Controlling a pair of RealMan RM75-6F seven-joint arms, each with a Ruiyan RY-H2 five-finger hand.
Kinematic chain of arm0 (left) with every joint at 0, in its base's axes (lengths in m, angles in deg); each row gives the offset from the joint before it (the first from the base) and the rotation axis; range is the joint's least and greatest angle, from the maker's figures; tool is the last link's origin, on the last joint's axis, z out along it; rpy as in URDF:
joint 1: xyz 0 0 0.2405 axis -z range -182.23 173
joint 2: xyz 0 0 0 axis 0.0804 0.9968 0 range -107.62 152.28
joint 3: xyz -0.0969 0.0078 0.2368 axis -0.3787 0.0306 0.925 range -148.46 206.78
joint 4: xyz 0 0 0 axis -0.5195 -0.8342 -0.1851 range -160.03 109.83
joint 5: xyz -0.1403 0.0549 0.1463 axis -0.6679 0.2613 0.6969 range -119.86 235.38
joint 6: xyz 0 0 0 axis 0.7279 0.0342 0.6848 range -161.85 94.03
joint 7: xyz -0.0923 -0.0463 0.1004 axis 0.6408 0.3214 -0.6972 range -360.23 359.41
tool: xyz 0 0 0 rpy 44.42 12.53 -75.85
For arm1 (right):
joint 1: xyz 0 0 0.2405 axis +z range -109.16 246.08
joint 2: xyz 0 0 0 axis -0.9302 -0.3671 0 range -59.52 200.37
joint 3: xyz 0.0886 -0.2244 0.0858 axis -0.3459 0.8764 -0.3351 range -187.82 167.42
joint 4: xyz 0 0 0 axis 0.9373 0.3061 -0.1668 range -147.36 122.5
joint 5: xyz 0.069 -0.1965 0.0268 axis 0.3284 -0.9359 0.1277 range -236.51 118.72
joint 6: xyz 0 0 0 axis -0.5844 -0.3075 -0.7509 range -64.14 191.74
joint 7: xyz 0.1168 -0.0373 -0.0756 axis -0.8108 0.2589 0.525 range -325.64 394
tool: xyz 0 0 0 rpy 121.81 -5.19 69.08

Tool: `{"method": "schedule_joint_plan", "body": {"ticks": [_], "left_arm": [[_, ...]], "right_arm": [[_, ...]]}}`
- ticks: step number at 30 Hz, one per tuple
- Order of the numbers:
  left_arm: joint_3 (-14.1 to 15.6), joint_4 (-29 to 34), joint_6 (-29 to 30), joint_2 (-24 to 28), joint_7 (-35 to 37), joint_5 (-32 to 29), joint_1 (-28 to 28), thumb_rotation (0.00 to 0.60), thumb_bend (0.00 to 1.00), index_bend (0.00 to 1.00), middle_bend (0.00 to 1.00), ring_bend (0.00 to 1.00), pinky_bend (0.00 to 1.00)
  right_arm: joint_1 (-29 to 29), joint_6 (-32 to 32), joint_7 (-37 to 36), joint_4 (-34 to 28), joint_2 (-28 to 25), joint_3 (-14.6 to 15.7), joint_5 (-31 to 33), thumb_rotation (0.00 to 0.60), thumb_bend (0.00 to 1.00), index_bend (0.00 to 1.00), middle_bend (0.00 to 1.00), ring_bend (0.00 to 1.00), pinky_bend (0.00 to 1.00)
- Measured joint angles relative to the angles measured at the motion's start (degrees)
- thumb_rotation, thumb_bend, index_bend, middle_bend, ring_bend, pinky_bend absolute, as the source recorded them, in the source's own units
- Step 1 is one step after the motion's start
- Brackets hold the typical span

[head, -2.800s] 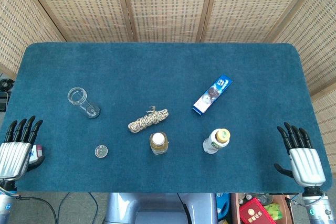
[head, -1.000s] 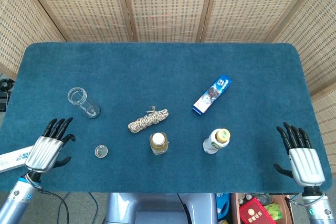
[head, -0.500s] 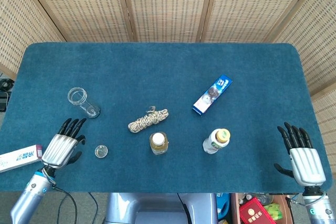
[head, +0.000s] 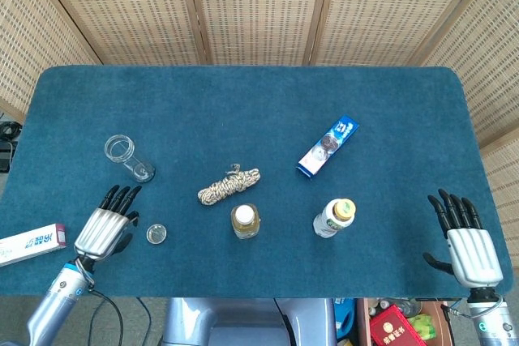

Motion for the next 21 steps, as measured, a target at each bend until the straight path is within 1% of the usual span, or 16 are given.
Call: {"method": "schedule_joint_plan", "body": {"ticks": [10, 21], "left_arm": [[0.3, -1.1, -1.3, -2.4, -1.8, -1.0, 1.0, 0.600, 0.38, 0.51, 0.00, 0.00, 0.00], [-0.6, -3.6, -2.8, -5.7, -2.9, -3.4, 2.8, 0.600, 0.38, 0.52, 0.00, 0.00, 0.00]], "right_arm": [[-0.1, -0.1, -0.7, 0.0, -0.2, -0.1, 0.1, 0.600, 0.02, 0.00, 0.00, 0.00, 0.03], [0.0, 0.1, -0.7, 0.1, -0.2, 0.0, 0.2, 0.600, 0.02, 0.00, 0.00, 0.00, 0.03]]}}
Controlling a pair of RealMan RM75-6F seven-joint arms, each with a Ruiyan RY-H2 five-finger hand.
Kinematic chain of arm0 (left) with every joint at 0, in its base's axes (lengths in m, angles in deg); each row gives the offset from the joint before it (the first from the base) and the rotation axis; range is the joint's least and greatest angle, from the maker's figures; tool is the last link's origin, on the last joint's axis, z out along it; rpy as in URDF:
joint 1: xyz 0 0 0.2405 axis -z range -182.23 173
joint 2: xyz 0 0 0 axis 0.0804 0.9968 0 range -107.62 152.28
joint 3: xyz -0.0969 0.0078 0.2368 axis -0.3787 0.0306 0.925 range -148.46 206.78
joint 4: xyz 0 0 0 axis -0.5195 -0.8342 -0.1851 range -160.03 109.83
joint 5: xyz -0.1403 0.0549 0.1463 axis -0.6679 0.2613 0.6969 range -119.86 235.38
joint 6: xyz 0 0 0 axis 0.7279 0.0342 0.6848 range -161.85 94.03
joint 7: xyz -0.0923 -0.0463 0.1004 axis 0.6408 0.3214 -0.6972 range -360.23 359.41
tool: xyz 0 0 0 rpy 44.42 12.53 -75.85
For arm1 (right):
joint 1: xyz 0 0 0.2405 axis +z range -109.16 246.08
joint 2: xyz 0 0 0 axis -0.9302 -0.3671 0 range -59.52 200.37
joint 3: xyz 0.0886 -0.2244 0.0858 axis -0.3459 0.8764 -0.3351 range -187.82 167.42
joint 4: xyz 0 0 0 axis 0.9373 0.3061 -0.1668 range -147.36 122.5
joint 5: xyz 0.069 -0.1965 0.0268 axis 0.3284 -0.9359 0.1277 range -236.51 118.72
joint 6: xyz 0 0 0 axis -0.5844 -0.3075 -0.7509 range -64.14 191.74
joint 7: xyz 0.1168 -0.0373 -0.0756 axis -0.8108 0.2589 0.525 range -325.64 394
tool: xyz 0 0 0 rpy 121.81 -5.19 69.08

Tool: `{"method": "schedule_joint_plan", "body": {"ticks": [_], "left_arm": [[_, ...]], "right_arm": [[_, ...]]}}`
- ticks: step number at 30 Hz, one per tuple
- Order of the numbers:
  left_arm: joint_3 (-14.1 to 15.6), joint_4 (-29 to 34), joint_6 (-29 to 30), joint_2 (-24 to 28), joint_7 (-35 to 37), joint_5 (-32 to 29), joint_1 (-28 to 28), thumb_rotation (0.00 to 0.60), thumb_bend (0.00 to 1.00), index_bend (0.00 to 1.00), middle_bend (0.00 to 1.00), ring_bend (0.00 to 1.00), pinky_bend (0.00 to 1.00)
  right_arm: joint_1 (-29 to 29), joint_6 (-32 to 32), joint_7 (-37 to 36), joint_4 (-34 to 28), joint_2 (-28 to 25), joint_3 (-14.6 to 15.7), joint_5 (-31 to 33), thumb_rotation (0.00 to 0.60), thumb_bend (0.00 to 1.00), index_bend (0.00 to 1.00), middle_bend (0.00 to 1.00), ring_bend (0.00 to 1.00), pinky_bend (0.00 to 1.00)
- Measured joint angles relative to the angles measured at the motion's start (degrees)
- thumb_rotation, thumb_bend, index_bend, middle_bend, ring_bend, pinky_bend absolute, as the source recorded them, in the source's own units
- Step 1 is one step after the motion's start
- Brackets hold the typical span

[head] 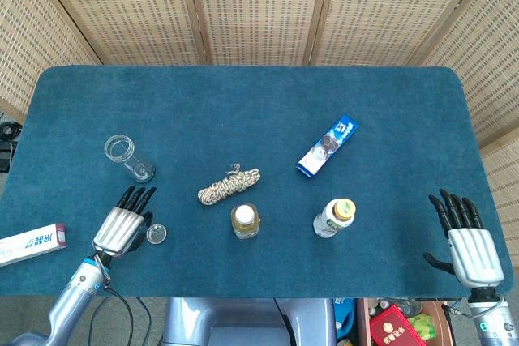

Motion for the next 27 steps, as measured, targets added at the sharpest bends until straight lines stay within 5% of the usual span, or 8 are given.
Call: {"method": "schedule_joint_plan", "body": {"ticks": [27], "left_arm": [[0.5, -0.9, -1.2, -2.6, -2.2, -3.0, 1.9, 0.600, 0.39, 0.54, 0.00, 0.00, 0.00]], "right_arm": [[-0.1, -0.2, -0.7, 0.0, -0.2, -0.1, 0.0, 0.600, 0.02, 0.00, 0.00, 0.00, 0.03]]}}
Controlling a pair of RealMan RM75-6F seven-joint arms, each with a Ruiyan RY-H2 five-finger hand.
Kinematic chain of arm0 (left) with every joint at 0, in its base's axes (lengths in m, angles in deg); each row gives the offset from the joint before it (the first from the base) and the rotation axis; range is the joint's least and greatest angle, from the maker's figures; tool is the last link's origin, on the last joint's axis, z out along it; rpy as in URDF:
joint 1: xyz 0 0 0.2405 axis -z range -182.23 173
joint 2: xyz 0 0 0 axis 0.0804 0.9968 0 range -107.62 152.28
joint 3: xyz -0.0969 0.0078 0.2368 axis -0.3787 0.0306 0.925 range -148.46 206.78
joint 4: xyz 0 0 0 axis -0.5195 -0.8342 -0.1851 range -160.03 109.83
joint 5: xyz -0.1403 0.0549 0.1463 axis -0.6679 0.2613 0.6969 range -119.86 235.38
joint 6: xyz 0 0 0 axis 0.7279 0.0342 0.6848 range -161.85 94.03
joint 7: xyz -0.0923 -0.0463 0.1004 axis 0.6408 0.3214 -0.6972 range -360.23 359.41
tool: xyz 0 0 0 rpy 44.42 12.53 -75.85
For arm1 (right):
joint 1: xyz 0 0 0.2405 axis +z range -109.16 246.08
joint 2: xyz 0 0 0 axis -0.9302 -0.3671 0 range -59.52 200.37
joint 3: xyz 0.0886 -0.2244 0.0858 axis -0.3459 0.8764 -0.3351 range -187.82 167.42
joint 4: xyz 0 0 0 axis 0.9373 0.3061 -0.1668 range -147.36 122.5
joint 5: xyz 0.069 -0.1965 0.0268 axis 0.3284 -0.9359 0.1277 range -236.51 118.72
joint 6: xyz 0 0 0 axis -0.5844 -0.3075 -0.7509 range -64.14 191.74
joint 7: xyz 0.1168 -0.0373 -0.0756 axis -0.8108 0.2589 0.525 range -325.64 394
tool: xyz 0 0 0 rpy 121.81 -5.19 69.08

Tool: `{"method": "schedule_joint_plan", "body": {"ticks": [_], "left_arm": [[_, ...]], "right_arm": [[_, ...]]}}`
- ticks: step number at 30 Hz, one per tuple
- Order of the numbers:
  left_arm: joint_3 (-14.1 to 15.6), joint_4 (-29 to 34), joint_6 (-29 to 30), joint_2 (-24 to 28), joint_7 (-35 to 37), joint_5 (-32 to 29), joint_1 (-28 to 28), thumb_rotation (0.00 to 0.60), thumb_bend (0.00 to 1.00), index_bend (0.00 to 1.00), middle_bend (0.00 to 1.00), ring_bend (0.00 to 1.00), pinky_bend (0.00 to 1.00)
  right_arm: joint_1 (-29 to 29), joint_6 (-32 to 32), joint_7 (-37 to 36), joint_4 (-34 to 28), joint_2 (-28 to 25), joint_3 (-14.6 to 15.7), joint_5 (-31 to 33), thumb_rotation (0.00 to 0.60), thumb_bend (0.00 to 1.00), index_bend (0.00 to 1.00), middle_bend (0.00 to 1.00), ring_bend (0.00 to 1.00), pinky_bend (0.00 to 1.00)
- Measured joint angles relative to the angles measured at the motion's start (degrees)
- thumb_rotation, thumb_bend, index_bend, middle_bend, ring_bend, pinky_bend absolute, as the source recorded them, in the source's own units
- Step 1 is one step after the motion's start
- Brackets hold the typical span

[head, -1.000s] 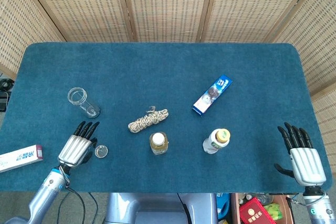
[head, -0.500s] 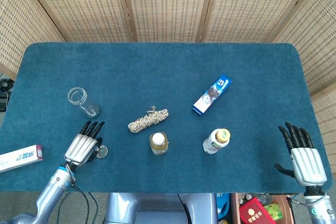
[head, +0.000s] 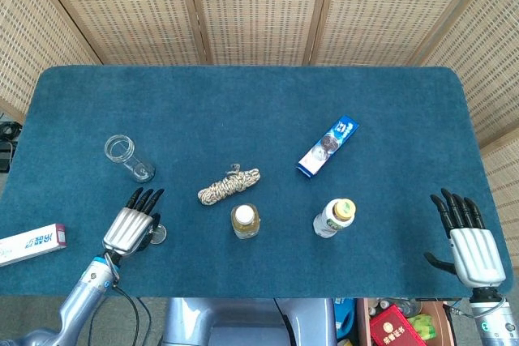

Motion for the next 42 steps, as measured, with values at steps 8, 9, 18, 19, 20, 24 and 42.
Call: {"method": "schedule_joint_plan", "body": {"ticks": [8, 9, 18, 19, 20, 24, 42], "left_arm": [[0.1, -0.9, -0.1, -0.8, -0.2, -0.8, 0.4, 0.600, 0.40, 0.55, 0.00, 0.00, 0.00], [0.2, -0.9, -0.1, -0.9, -0.2, -0.9, 0.4, 0.600, 0.40, 0.55, 0.00, 0.00, 0.00], [0.5, -1.9, -0.2, -1.7, -0.3, -1.6, 0.7, 0.600, 0.41, 0.57, 0.00, 0.00, 0.00], [0.5, -2.0, -0.2, -1.8, -0.2, -1.6, 0.7, 0.600, 0.41, 0.58, 0.00, 0.00, 0.00], [0.5, -2.2, -0.2, -1.9, -0.1, -1.6, 0.7, 0.600, 0.41, 0.59, 0.00, 0.00, 0.00], [0.6, -2.8, 0.1, -2.3, 0.4, -1.4, 0.8, 0.600, 0.41, 0.61, 0.00, 0.00, 0.00], [0.5, -0.1, 3.4, -0.9, 0.7, 1.5, 0.9, 0.600, 0.41, 0.62, 0.00, 0.00, 0.00]], "right_arm": [[0.0, -0.1, -0.3, 0.1, -0.1, 0.0, 0.0, 0.600, 0.02, 0.00, 0.00, 0.00, 0.03], [0.0, -0.1, -0.3, 0.1, -0.1, 0.0, -0.1, 0.600, 0.02, 0.00, 0.00, 0.00, 0.03], [0.0, -0.1, -0.4, 0.1, -0.1, 0.0, -0.1, 0.600, 0.02, 0.00, 0.00, 0.00, 0.03], [0.0, -0.1, -0.5, 0.1, -0.1, 0.0, -0.1, 0.600, 0.02, 0.00, 0.00, 0.00, 0.03], [0.0, -0.1, -0.5, 0.0, -0.1, 0.0, -0.1, 0.600, 0.02, 0.00, 0.00, 0.00, 0.03], [0.0, -0.1, -0.5, 0.0, -0.1, 0.0, -0.1, 0.600, 0.02, 0.00, 0.00, 0.00, 0.03], [-0.1, -0.2, -0.6, -0.1, -0.2, 0.0, -0.1, 0.600, 0.02, 0.00, 0.00, 0.00, 0.03]]}}
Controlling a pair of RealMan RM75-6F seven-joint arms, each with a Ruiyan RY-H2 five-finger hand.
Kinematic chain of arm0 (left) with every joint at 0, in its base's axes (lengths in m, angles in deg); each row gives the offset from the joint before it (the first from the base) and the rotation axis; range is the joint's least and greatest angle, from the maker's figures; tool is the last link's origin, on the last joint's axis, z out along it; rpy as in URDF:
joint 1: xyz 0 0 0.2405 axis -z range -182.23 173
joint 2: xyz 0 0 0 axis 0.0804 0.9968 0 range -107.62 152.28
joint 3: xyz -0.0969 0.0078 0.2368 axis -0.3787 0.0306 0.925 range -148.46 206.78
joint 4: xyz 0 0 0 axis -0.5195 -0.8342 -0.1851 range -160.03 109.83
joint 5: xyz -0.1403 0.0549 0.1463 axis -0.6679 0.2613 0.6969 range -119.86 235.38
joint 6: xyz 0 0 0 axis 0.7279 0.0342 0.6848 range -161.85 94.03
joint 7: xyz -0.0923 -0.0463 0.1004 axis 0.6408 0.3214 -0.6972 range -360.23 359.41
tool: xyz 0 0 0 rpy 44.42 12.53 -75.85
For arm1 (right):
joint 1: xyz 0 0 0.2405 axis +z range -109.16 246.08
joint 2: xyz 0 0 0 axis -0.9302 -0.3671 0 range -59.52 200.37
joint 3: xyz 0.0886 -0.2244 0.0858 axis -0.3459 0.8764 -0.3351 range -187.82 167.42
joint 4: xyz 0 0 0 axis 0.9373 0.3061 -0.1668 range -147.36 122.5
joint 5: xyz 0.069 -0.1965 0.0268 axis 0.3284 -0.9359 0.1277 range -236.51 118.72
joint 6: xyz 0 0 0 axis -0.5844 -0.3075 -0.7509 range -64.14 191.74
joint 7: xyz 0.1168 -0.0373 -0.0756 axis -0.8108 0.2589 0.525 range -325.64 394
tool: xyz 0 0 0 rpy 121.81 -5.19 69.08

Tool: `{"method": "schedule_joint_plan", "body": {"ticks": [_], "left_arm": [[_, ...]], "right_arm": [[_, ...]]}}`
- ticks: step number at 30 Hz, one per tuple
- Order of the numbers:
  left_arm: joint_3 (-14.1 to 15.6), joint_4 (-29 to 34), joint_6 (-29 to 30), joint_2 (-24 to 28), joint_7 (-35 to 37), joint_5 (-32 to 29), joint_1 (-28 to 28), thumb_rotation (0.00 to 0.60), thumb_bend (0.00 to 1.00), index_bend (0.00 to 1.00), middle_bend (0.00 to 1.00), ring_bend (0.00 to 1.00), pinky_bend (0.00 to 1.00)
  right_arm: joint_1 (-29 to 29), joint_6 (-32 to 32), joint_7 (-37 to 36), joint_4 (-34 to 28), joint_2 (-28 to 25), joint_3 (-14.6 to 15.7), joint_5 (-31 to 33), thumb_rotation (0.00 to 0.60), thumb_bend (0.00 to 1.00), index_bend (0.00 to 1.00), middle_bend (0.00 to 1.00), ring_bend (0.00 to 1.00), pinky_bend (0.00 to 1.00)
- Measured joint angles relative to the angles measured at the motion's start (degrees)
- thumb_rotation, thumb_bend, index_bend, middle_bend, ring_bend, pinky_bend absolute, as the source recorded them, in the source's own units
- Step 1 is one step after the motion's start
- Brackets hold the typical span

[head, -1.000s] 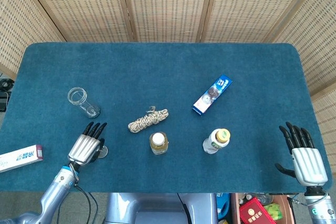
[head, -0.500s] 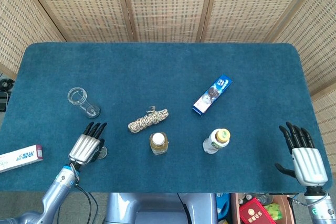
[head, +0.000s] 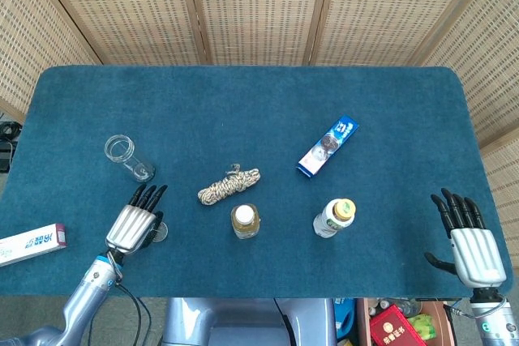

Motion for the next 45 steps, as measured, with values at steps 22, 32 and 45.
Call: {"method": "schedule_joint_plan", "body": {"ticks": [22, 32, 45], "left_arm": [[-6.7, 18.3, 2.6, 13.7, -0.1, 2.2, 3.3, 0.600, 0.42, 0.63, 0.00, 0.00, 0.00], [-13.0, 21.2, -1.2, 20.7, -1.7, -5.6, 8.1, 0.600, 0.42, 0.63, 0.00, 0.00, 0.00], [-15.7, 13.2, -5.5, 22.6, -0.3, -16.8, 12.6, 0.600, 0.42, 0.63, 0.00, 0.00, 0.00]], "right_arm": [[-0.1, -0.2, -0.3, -0.1, -0.2, -0.2, 0.2, 0.600, 0.02, 0.00, 0.00, 0.00, 0.03], [0.0, 0.1, 0.4, -0.2, -0.1, -0.1, 0.3, 0.600, 0.02, 0.00, 0.00, 0.00, 0.03], [0.2, 0.6, 1.0, -0.2, 0.1, -0.1, 0.6, 0.600, 0.02, 0.00, 0.00, 0.00, 0.03]]}}
